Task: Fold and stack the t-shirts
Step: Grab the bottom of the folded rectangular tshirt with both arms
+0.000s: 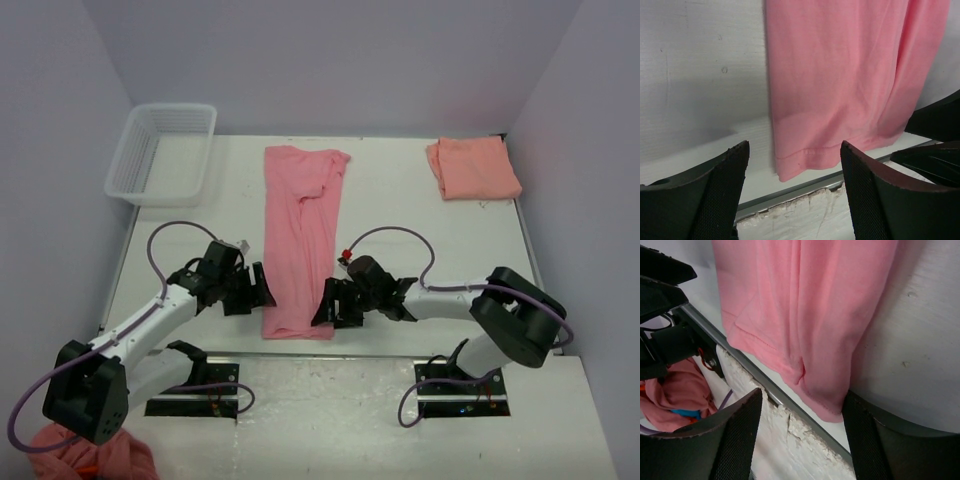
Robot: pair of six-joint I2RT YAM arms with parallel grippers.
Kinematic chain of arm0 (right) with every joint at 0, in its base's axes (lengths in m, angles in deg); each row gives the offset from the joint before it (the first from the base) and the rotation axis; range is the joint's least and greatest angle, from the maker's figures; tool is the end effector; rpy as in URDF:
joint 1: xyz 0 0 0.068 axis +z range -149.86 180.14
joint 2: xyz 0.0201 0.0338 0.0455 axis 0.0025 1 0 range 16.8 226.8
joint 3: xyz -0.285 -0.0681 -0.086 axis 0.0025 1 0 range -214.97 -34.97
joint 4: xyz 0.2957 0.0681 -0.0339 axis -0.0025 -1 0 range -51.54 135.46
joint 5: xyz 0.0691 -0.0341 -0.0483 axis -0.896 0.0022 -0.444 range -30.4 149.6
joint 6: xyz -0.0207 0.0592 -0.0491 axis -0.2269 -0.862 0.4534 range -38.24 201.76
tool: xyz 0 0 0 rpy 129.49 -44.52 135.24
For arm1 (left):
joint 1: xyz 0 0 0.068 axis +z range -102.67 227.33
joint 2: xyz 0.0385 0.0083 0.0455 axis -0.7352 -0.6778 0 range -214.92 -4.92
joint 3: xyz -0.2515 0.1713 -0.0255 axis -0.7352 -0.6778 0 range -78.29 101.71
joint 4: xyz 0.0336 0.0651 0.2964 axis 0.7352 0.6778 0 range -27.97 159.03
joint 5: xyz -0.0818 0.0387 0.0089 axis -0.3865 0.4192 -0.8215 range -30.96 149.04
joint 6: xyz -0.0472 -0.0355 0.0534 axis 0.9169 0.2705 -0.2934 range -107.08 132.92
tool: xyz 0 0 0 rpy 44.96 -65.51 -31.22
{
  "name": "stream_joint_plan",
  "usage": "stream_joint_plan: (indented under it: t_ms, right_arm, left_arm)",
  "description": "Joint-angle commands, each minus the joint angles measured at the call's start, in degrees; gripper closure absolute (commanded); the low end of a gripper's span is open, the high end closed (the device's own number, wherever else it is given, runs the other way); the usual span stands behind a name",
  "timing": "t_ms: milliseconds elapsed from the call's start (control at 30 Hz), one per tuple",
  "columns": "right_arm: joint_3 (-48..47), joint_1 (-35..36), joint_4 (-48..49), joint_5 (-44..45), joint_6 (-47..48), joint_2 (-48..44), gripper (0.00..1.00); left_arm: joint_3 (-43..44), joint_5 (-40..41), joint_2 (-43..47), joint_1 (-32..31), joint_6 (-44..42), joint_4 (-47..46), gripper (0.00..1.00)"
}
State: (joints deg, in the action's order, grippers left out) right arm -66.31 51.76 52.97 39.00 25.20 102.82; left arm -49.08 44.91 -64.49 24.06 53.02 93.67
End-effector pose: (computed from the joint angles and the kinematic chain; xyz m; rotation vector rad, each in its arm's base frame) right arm 0.1741 0.2585 0.1059 -0.0773 2.7523 1.1649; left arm 0.1928 -0.1010 0.1505 -0.3220 2.7621 -0.6570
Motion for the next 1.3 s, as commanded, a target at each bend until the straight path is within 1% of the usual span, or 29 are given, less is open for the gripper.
stream_joint_plan:
  t_ms: [0,67,133,300,333,400,433,467,600,733,767,867,900,933,1133,1267]
  right_arm:
    - [2.76,-0.11,0.21,3.37,0.48,3.89,0.35]
    - [3.73,-0.11,1.01,3.20,-0.22,4.86,0.37]
    - [5.04,-0.11,2.42,3.20,-1.19,4.77,0.45]
    - [6.54,0.50,2.25,5.39,-2.51,2.67,0.57]
    - [6.63,0.50,2.25,5.66,-2.59,2.66,0.60]
    - [6.63,0.50,2.68,5.75,-2.68,3.45,0.61]
    - [6.63,0.50,3.12,5.49,-2.77,3.98,0.65]
    - [6.72,0.50,3.74,5.66,-2.95,4.85,0.67]
    - [7.07,0.50,5.76,5.83,-3.21,6.96,0.67]
    - [6.90,0.50,6.03,5.40,-3.12,8.02,0.79]
    - [7.16,0.59,6.38,5.40,-3.38,7.85,0.85]
    - [7.69,0.59,5.51,5.83,-3.74,6.62,0.91]
    - [7.34,0.59,4.89,6.01,-3.30,6.44,0.97]
    - [7.16,0.68,4.01,6.53,-3.12,5.92,1.00]
    - [6.20,0.77,-0.55,8.82,-1.81,3.90,1.00]
    - [5.93,0.77,-1.00,9.44,-1.45,2.49,1.00]
  left_arm:
    - [0.06,-0.20,1.82,0.15,1.74,-1.05,0.26]
    - [-0.03,-0.19,2.35,0.15,2.00,-0.79,0.26]
    - [-0.03,-0.46,3.05,0.15,1.92,-0.35,0.26]
    - [-0.38,-0.37,4.11,0.15,1.74,0.62,0.26]
    - [-0.56,-0.63,4.29,0.15,1.65,0.62,0.26]
    - [-1.00,-0.81,4.73,0.15,1.65,0.70,0.26]
    - [-1.17,-0.98,4.81,0.15,1.74,0.71,0.26]
    - [-1.44,-0.99,5.08,0.15,1.65,0.79,0.26]
    - [-1.96,-1.25,5.78,0.15,1.48,1.23,0.25]
    - [-2.67,-1.69,6.05,0.15,1.21,1.32,0.25]
    - [-2.76,-1.95,6.13,0.15,1.21,1.15,0.25]
    - [-3.28,-3.44,6.31,0.15,1.21,0.88,0.25]
    - [-3.55,-3.80,6.48,0.15,1.21,0.71,0.25]
    - [-3.55,-4.76,6.57,0.15,1.21,0.71,0.25]
    - [-5.65,-10.12,7.27,0.15,2.70,-1.49,0.24]
    - [-6.71,-9.43,7.37,0.15,2.80,0.69,0.26]
